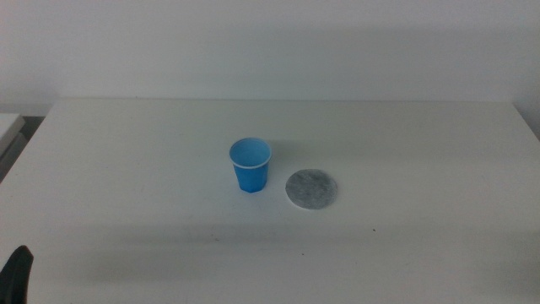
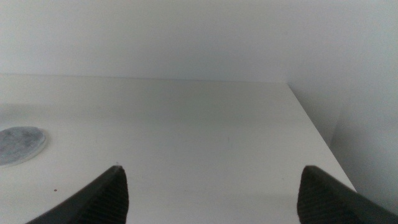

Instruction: Place an empty cup on a cup mat.

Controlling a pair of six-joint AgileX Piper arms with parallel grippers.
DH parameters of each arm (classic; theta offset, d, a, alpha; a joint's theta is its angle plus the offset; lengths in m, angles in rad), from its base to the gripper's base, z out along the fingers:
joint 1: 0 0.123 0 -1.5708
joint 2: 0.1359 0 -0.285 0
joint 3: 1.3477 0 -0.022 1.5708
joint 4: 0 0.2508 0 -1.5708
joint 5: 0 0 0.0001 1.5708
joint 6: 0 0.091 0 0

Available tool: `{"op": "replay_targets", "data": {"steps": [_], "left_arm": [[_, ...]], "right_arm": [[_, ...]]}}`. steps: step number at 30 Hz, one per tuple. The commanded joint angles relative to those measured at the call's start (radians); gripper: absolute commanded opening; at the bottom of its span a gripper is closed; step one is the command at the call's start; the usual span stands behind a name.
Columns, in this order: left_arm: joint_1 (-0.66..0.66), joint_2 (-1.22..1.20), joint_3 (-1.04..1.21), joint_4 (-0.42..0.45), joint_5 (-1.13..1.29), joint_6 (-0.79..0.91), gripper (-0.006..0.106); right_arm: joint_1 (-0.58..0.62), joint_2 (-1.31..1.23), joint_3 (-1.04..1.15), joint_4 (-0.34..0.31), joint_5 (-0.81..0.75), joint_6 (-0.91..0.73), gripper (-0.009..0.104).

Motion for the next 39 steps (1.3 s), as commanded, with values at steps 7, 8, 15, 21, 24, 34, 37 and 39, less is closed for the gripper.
{"op": "replay_targets", "data": {"steps": [7,8,15,21,24,34,37,39], "left_arm": [[0.0,0.261,-0.257,-0.006,0.166,-0.017,0.094],[0.0,0.337,-0.346,-0.012,0.247,-0.005,0.094],[0.0,0.797,-0.886,-0.073,0.766,0.014,0.094],[-0.063,1.187,-1.191,-0.124,0.982,-0.013,0.094],[-0.161,1.372,-1.309,-0.088,0.967,-0.091,0.094],[-0.385,1.848,-1.704,0.011,1.01,-0.256,0.094],[-0.399,1.955,-1.777,0.011,1.005,-0.256,0.094],[-0.399,2.0,-1.792,0.006,0.967,-0.254,0.094]], "right_arm": [[0.002,-0.005,0.003,-0.005,-0.008,-0.004,0.093],[0.002,-0.005,0.003,-0.005,-0.008,-0.004,0.093],[0.002,-0.005,0.003,-0.005,-0.008,-0.004,0.093],[0.002,-0.005,0.003,-0.005,-0.008,-0.004,0.093],[0.002,-0.005,0.003,-0.005,-0.008,-0.004,0.093],[0.002,-0.005,0.003,-0.005,-0.008,-0.004,0.093],[0.002,-0.005,0.003,-0.005,-0.008,-0.004,0.093],[0.002,-0.005,0.003,-0.005,-0.008,-0.004,0.093]]}}
